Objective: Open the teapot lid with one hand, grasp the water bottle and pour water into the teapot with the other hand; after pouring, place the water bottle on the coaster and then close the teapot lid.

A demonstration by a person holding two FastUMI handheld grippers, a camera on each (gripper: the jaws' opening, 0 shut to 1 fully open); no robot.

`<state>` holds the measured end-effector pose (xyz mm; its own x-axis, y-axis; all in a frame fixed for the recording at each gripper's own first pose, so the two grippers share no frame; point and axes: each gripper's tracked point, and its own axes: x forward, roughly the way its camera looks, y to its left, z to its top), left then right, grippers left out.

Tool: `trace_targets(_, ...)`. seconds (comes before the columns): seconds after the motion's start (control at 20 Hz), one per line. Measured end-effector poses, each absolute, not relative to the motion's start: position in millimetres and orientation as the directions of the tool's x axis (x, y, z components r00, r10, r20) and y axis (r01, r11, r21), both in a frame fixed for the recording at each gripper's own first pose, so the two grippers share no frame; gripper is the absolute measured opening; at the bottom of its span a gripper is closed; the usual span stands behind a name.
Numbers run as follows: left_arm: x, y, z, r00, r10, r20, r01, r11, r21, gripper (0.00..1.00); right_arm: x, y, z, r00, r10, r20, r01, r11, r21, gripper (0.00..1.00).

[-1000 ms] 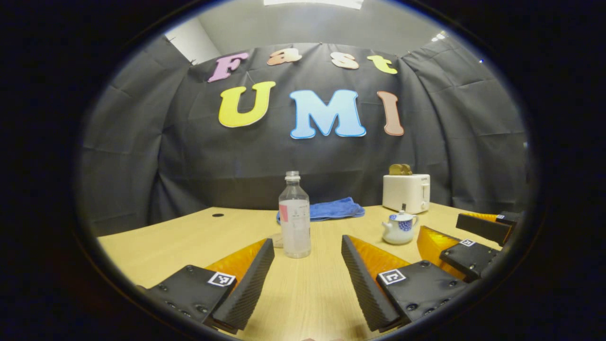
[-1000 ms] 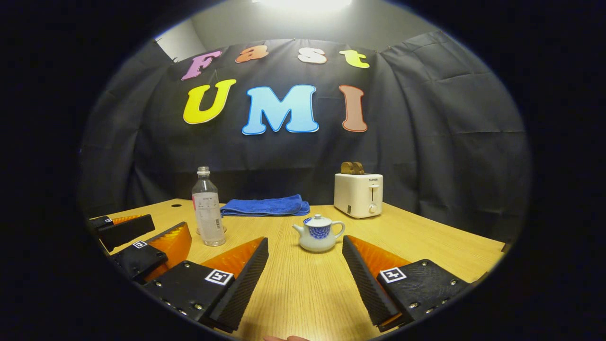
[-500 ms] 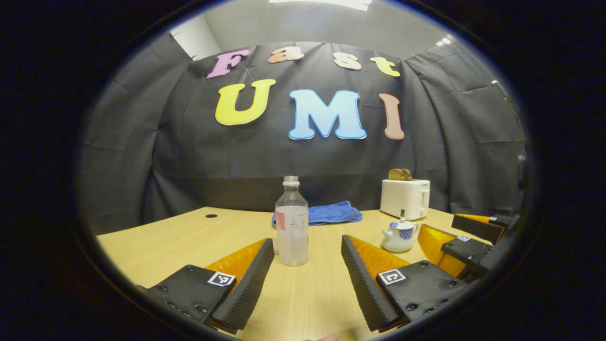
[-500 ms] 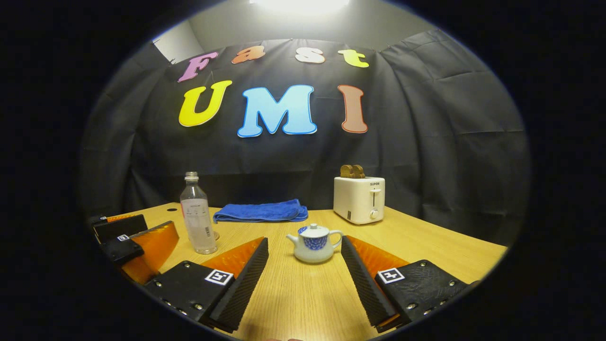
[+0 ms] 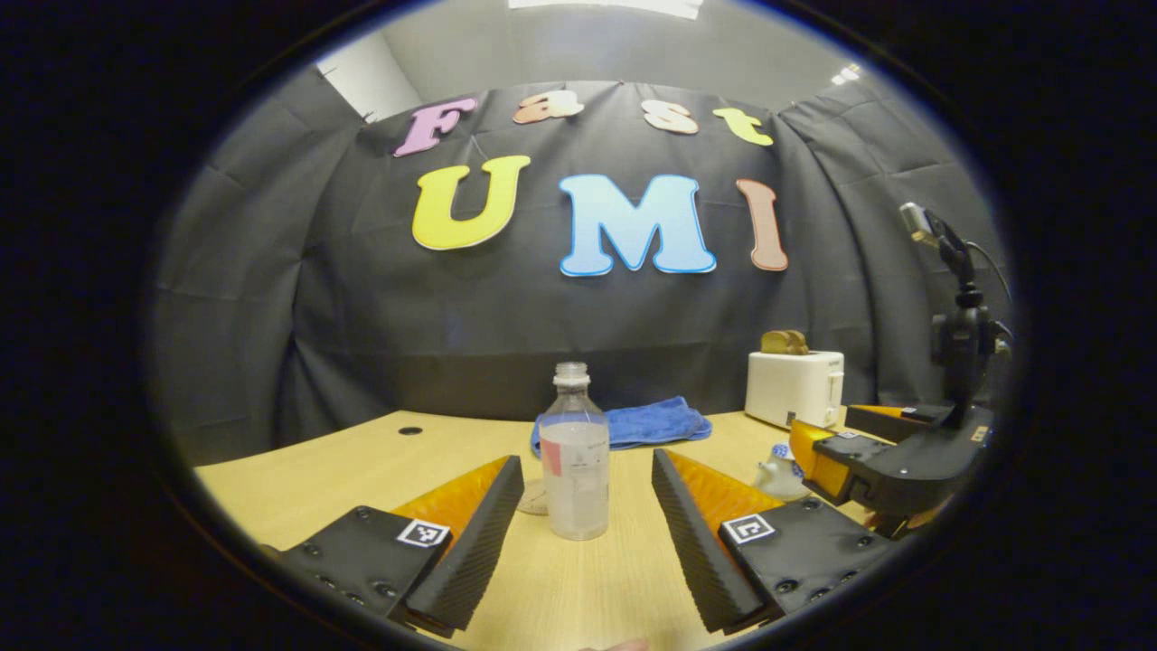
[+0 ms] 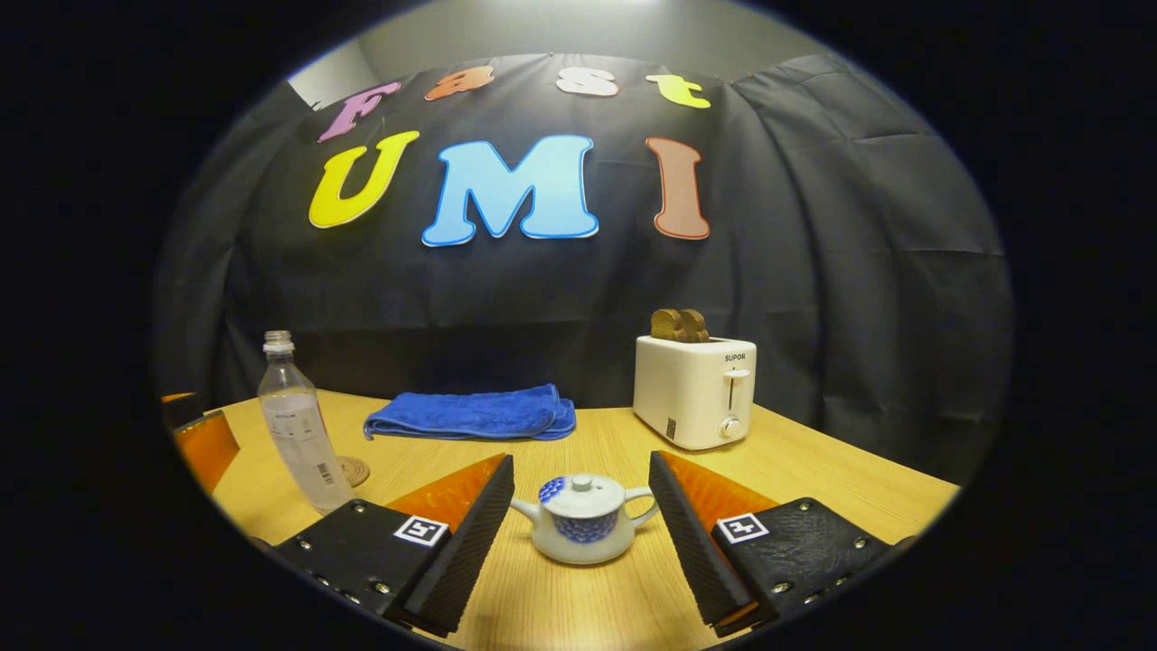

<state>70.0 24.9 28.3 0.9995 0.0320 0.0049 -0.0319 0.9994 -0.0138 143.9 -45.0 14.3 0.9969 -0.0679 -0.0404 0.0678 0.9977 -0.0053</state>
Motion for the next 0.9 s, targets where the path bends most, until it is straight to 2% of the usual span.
trace_targets(0.15, 83, 27, 16, 0.999, 0.017, -0.032, -0.019, 0.999, -0.038, 1.0, 162, -48, 9, 0.996, -0.073, -0.052, 0.072, 0.997, -0.024, 0.93)
trace_targets(0.25, 91, 32, 15, 0.999, 0.028, -0.035, -0.028, 0.999, -0.023, 1.0, 170, -47, 4, 0.995, -0.066, -0.073, 0.064, 0.998, -0.029, 0.8)
trace_targets(0.35, 95, 34, 18, 0.999, 0.03, -0.025, -0.03, 1.0, -0.007, 1.0, 176, -46, -6, 0.994, -0.06, -0.093, 0.059, 0.998, -0.023, 0.79)
trace_targets(0.4, 97, 33, 20, 0.999, 0.027, -0.019, -0.027, 1.0, -0.004, 0.99, 178, -46, -3, 0.993, -0.062, -0.104, 0.061, 0.998, -0.015, 0.75)
trace_targets(0.55, 102, 33, 23, 1.0, 0.019, -0.008, -0.019, 1.0, -0.007, 0.99, 177, -49, -4, 0.992, -0.069, -0.106, 0.066, 0.997, -0.03, 0.53)
trace_targets(0.6, 102, 32, 21, 1.0, 0.017, -0.01, -0.017, 1.0, -0.008, 1.0, 180, -48, -4, 0.992, -0.066, -0.104, 0.063, 0.997, -0.037, 0.53)
trace_targets(0.65, 103, 32, 19, 1.0, 0.015, -0.014, -0.015, 1.0, -0.008, 1.0, 177, -47, -3, 0.991, -0.078, -0.111, 0.073, 0.996, -0.055, 0.29)
trace_targets(0.7, 103, 32, 19, 1.0, 0.016, -0.017, -0.016, 1.0, -0.007, 1.0, 182, -48, -6, 0.991, -0.075, -0.11, 0.068, 0.996, -0.064, 0.2)
trace_targets(0.85, 104, 36, 19, 1.0, 0.017, -0.017, -0.017, 1.0, -0.011, 1.0, 178, -49, -4, 0.991, -0.084, -0.105, 0.075, 0.993, -0.086, 0.2)
trace_targets(0.9, 103, 37, 20, 1.0, 0.017, -0.017, -0.017, 1.0, -0.009, 1.0, 180, -49, -3, 0.991, -0.089, -0.103, 0.08, 0.993, -0.082, 0.04)
